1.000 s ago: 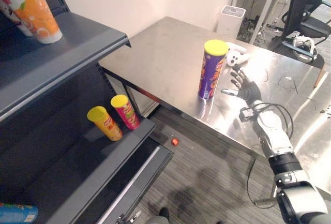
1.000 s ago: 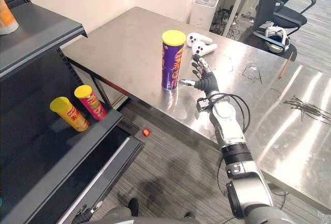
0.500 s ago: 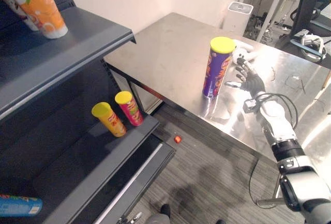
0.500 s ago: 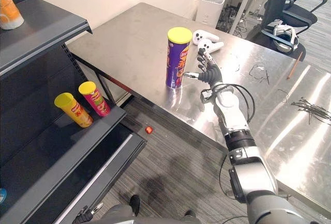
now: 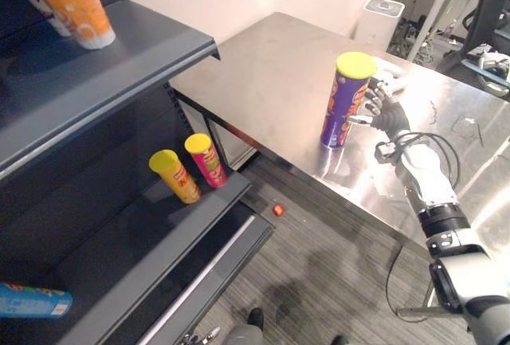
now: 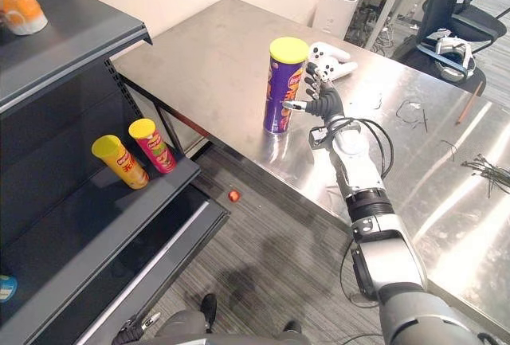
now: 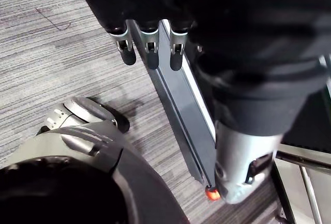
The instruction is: Put the gum and the chips on the shelf.
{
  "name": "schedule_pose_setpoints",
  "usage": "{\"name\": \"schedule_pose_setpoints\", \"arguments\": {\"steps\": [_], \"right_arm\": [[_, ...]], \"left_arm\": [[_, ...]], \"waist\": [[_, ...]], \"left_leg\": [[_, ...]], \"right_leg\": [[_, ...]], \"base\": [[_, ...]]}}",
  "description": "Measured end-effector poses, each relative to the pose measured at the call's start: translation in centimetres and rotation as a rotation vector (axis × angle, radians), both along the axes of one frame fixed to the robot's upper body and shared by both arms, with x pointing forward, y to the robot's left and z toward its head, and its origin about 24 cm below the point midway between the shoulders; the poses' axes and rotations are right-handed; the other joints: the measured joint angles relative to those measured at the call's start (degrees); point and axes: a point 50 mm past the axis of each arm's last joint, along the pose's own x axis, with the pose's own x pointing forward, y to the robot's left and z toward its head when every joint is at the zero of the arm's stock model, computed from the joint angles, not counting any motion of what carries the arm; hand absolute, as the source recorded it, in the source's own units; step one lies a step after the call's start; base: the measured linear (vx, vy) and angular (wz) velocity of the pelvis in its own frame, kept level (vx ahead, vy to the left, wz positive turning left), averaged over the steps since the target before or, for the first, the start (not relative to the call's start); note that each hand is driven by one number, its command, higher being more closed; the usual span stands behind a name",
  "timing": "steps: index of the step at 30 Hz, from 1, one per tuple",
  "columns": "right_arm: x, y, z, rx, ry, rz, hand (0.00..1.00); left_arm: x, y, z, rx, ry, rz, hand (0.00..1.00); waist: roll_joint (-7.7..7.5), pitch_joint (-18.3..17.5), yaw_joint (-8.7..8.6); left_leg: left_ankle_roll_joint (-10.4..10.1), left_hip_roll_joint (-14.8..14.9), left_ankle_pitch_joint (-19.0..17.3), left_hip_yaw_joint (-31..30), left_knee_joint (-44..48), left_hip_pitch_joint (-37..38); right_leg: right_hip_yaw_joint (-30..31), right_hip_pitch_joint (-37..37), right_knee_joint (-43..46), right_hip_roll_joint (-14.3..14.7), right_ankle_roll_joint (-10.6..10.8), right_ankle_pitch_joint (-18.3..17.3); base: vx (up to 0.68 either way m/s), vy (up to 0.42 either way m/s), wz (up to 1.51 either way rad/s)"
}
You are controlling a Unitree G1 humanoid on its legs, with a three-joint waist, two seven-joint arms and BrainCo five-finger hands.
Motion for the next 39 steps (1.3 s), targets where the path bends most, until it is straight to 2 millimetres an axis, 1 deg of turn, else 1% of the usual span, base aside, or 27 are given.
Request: {"name": "schedule_pose_setpoints", "arguments": {"steps": [5, 7, 11, 15, 16, 18, 26, 39], "right_arm": [[0.2, 0.2, 0.7, 0.000, -0.017, 0.004, 0.00], [0.3, 0.3, 1.1, 0.000, -0.027, 0.007, 0.00], [0.5, 0.1, 0.8, 0.001, -0.010, -0.003, 0.00], [0.7, 0.1, 0.6, -0.001, 0.007, -0.011, 0.00], [0.7, 0.0, 0.5, -0.001, 0.014, -0.014, 1.00], [0.9, -0.1, 0.4, 0.000, 0.023, -0.020, 1.00], [1.4, 0.0, 1.8, 0.007, -0.009, -0.047, 1.00], [1.4, 0.0, 2.1, 0.015, -0.034, -0.083, 1.00]], "left_arm": [[-0.1, 0.0, 0.0, -0.001, 0.002, 0.000, 0.00], [-0.1, 0.0, 0.0, -0.001, 0.001, 0.000, 0.00], [-0.1, 0.0, 0.0, -0.002, 0.001, 0.000, 0.00], [-0.3, 0.0, 0.0, -0.002, 0.006, 0.000, 0.00], [-0.4, 0.0, 0.0, -0.002, 0.008, 0.000, 0.00], [-0.5, 0.0, 0.0, -0.002, 0.009, 0.000, 0.00], [-0.7, -0.2, -0.1, -0.004, 0.012, -0.005, 0.00], [-0.5, -0.2, 0.0, -0.002, 0.003, -0.007, 0.00]], "waist": [[0.03, 0.28, 0.20], [0.02, 0.34, 0.32], [0.02, 0.35, 1.16], [0.00, 0.35, 1.22], [0.00, 0.35, 1.25], [0.04, 0.39, 1.38], [0.44, 1.74, 1.54], [0.50, 1.87, 2.65]], "left_leg": [[-0.09, -0.02, 0.45, -0.14, -0.32, 0.02], [-0.10, -0.02, 1.28, -0.31, -1.33, 0.05], [-0.10, -0.03, 1.59, -0.51, -1.60, 0.10], [-0.15, -0.19, 2.04, -1.45, -1.99, 0.08], [-0.15, -0.20, 2.06, -1.66, -1.99, 0.08], [-0.16, -0.23, 2.11, -1.90, -1.99, 0.08], [-0.21, -0.35, 2.41, -2.80, -2.01, 0.03], [-0.21, -0.33, 3.06, -3.13, -2.92, 0.03]], "right_leg": [[-0.17, 0.01, 0.00, 0.00, 0.00, 0.00], [-0.28, -0.30, 0.00, 0.00, 0.00, 0.00], [-0.41, -0.27, 0.00, 0.01, 0.00, 0.00], [-1.14, -0.01, 0.00, -0.04, 0.00, 0.00], [-1.39, 0.12, 0.00, -0.03, 0.00, 0.00], [-1.66, 0.29, -0.02, -0.04, 0.00, 0.00], [-2.31, 0.67, -0.05, -0.03, 0.00, -0.01], [-2.43, 0.48, -0.09, 0.01, -0.03, -0.03]], "base": [[0.00, 0.000, 0.00], [-0.03, -0.006, 0.04], [-0.01, -0.002, 0.02], [-0.01, -0.002, 0.11], [0.00, -0.003, 0.11], [0.00, -0.001, 0.07], [0.00, -0.001, 0.04], [0.00, 0.000, 0.02]]}}
